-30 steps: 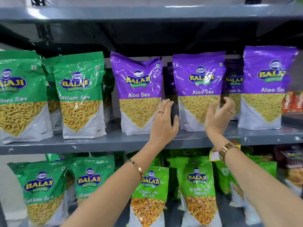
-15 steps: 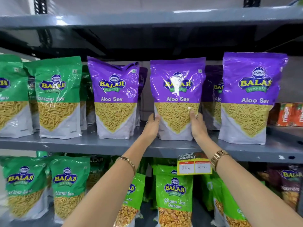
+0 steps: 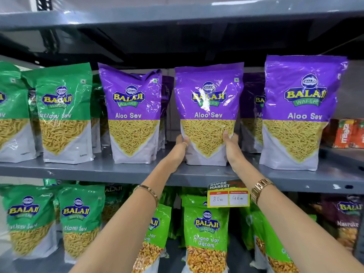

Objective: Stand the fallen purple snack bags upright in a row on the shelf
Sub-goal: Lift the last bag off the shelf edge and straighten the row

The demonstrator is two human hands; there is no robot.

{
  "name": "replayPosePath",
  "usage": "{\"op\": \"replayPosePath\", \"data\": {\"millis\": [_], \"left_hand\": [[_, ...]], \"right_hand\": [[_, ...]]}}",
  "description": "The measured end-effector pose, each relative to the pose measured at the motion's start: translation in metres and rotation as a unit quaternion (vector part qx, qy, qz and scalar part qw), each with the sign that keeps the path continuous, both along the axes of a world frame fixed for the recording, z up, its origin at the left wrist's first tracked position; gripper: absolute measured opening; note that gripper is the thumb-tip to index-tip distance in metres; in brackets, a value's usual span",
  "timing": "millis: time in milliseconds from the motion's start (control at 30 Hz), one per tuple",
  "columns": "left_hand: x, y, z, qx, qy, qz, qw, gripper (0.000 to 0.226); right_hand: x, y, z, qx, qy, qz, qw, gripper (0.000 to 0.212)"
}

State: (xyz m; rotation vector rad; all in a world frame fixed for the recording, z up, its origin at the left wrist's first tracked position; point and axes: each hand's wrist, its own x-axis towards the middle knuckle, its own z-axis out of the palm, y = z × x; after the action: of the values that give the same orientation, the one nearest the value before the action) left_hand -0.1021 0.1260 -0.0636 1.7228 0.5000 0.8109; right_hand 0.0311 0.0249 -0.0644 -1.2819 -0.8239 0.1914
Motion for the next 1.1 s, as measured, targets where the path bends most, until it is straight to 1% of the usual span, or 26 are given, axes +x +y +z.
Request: {"op": "replayPosePath", "data": {"millis": [100, 200, 300, 367, 433, 500, 567, 667, 733, 800, 867, 933, 1033, 1100], "left_hand": [[0.001, 0.001, -0.001, 0.006, 0.001, -0.006, 1.0, 0.052], [0.001, 0.001, -0.002, 0.02, 0.012, -0.002, 1.0, 0.051], [0.0, 0.002, -0.001, 0.028, 0.013, 0.03, 0.999, 0.054], [-0.003, -0.001, -0.001, 0.048, -0.027, 0.076, 0.996, 0.053], [-0.01, -0.007, -0.002, 0.088, -0.076, 0.117, 0.986, 0.047], [-0.015, -0.011, -0.005, 0.119, -0.102, 0.133, 0.979, 0.045], [-0.018, -0.014, -0.008, 0.146, -0.115, 0.135, 0.973, 0.048], [-0.023, -0.019, -0.01, 0.211, -0.117, 0.151, 0.959, 0.051], [-0.026, -0.027, -0.008, 0.273, -0.127, 0.161, 0.94, 0.048], [-0.027, -0.04, -0.003, 0.345, -0.145, 0.144, 0.916, 0.043], [-0.02, -0.054, 0.002, 0.393, -0.16, 0.13, 0.896, 0.039], [-0.01, -0.072, 0.007, 0.413, -0.173, 0.121, 0.886, 0.038], [0.012, -0.096, 0.009, 0.447, -0.183, 0.1, 0.87, 0.036], [0.03, -0.109, 0.007, 0.446, -0.186, 0.081, 0.872, 0.037]], "right_hand": [[0.001, -0.001, -0.001, -0.001, 0.001, -0.007, 1.0, 0.056], [0.001, -0.002, -0.001, -0.023, -0.013, -0.025, 0.999, 0.059], [-0.003, -0.006, -0.002, -0.032, -0.05, -0.09, 0.994, 0.059], [-0.007, -0.01, -0.001, -0.011, -0.069, -0.146, 0.987, 0.059], [-0.011, -0.015, 0.0, 0.02, -0.104, -0.199, 0.974, 0.056], [-0.018, -0.019, 0.0, 0.058, -0.157, -0.241, 0.956, 0.048], [-0.027, -0.023, 0.001, 0.091, -0.211, -0.269, 0.935, 0.04], [-0.033, -0.032, 0.001, 0.098, -0.261, -0.307, 0.91, 0.036], [-0.031, -0.042, 0.001, 0.105, -0.263, -0.355, 0.891, 0.034], [-0.025, -0.056, 0.005, 0.121, -0.248, -0.397, 0.876, 0.032], [-0.016, -0.072, 0.011, 0.133, -0.23, -0.428, 0.864, 0.033], [-0.004, -0.091, 0.015, 0.13, -0.217, -0.461, 0.85, 0.035], [0.018, -0.121, 0.014, 0.107, -0.207, -0.481, 0.845, 0.038], [0.034, -0.14, 0.011, 0.076, -0.207, -0.489, 0.844, 0.04]]}}
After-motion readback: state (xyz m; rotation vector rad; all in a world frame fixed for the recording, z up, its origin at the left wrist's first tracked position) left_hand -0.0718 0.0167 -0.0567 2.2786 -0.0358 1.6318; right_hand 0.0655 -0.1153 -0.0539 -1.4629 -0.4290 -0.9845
